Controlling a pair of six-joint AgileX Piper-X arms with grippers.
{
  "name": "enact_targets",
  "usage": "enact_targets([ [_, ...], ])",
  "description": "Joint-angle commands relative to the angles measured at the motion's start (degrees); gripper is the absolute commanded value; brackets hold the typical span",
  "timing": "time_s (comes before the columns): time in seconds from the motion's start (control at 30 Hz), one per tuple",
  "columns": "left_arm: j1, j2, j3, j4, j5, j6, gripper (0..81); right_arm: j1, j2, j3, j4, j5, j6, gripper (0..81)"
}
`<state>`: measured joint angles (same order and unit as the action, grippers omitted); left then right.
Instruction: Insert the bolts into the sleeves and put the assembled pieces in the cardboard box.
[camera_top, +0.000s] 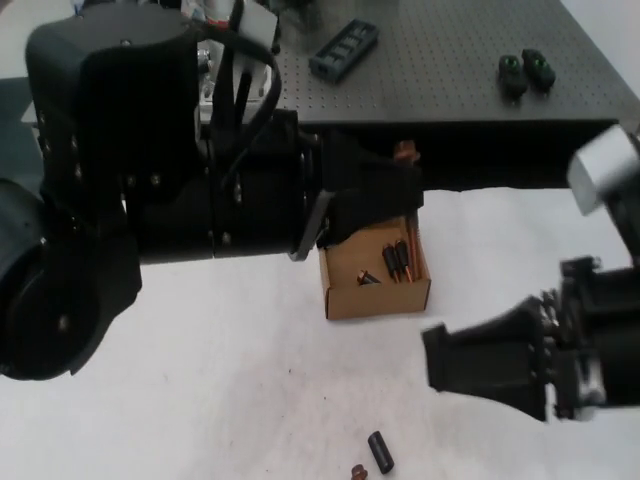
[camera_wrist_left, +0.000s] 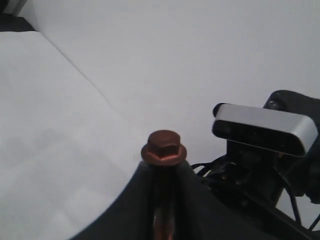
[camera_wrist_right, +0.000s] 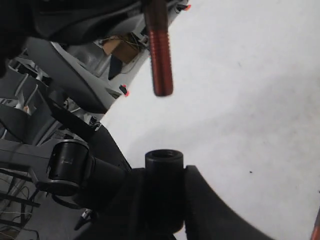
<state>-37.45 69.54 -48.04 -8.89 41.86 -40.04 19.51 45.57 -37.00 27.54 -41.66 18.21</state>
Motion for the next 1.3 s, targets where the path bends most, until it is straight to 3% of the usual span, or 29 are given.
enact_targets([
  [0.0, 0.12, -0.67, -0.33, -1.79, 0.80, -1.95, 0.6, 1.80, 3.40, -0.49, -6.98, -1.18, 1.70, 2.4],
  [0.47, 0.12, -0.67, -0.33, -1.79, -3.12, -1.81, 0.6, 2.66, -1.27, -0.46, -10.36, 8.64, 1.50, 2.4],
  [1.27, 0.12, -0.67, -0.33, -1.53, 0.65, -1.44, 0.6, 2.66, -0.17, -0.46, -9.20, 10.02, 1.08, 2.4],
])
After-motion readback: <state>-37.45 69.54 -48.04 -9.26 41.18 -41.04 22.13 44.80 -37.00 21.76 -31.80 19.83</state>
